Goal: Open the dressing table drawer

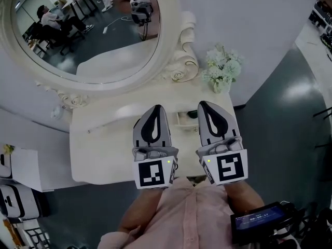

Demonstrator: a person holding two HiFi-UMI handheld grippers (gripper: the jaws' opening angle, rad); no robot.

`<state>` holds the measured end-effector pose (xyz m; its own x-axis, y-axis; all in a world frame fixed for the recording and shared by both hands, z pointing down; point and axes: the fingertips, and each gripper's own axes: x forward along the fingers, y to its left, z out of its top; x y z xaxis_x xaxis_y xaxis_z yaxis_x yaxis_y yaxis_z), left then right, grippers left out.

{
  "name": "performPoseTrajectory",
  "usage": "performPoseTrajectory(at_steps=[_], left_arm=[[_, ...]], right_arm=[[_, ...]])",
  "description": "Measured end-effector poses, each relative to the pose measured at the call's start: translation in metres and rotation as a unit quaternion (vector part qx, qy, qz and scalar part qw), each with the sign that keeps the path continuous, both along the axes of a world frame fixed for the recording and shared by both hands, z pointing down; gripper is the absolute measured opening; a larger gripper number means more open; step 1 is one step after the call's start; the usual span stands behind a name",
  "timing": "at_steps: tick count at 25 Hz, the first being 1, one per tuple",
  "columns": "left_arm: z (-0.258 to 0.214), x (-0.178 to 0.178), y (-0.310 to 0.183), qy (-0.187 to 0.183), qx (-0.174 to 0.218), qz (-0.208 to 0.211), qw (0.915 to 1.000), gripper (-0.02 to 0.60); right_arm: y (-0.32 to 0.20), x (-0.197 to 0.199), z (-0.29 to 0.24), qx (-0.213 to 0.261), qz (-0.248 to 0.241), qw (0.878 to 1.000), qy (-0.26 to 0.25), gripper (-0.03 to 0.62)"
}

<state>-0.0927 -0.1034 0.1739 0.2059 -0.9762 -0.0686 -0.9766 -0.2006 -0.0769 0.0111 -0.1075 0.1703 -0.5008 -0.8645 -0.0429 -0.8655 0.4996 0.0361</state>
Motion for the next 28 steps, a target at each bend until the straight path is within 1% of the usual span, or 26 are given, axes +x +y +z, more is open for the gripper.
performPoseTrajectory(at_steps=[11, 21, 28], left_arm=[[-0.0028, 0.0081, -0.0028, -0.009, 0.007, 0.013, 0.9998, 0.021], [0.0030, 0.0047, -0.0035, -0.009, -0.010, 0.010, 0.9999, 0.021], [-0.0018, 0.0050, -0.0049, -0.006, -0.005, 0.011, 0.9999, 0.021]], right_arm=[[-0.0016, 0.0007, -0.0005, 0.006, 0.004, 1.000, 0.007, 0.018], [-0.0043, -0.0012, -0.0023, 0.003, 0.002, 1.000, 0.002, 0.017], [-0.0053, -0.0023, -0.0040, -0.001, 0.002, 1.000, 0.002, 0.017]])
